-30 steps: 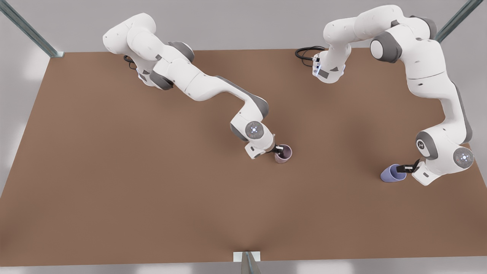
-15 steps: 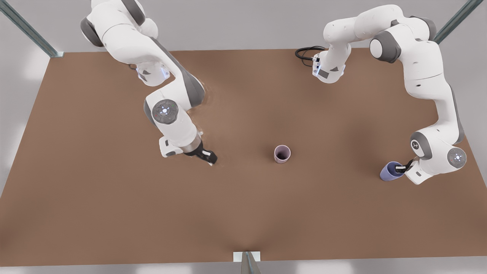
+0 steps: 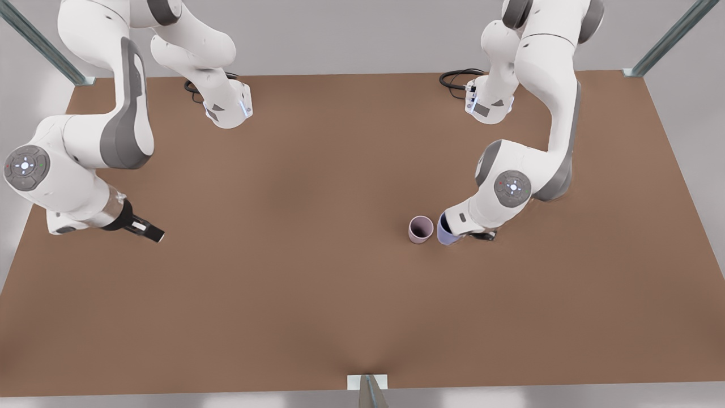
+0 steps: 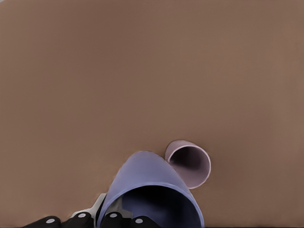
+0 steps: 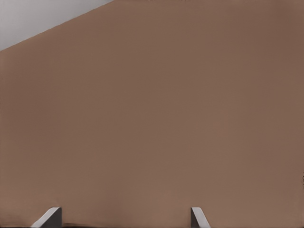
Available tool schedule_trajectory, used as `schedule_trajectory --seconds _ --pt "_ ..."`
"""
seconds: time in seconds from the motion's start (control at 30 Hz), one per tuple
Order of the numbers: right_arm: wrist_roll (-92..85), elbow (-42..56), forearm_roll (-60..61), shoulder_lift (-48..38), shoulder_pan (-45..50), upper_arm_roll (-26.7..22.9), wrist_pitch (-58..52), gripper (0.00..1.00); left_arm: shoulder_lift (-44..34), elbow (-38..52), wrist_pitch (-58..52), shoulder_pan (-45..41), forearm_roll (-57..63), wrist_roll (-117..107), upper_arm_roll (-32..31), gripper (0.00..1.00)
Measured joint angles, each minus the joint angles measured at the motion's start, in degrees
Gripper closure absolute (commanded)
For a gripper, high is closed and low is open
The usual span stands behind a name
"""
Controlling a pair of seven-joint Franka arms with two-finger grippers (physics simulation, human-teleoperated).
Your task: Stack the cups, with the pink cup at the bottom and the purple cup at the top
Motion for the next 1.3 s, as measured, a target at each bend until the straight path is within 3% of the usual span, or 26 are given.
schedule_trajectory --seconds 0.3,1.3 --pt "-21.8 0.2 -0.1 -0.3 0.2 1.4 -0.6 0.0 -0.3 -8.3 0.9 -0.4 -0.6 -16.7 -4.0 0.79" --pt "-23.0 0.3 0.6 0.0 0.2 2.5 -4.6 0.0 4.5 -9.3 8.8 -0.5 -1.6 -37.5 -4.3 0.79"
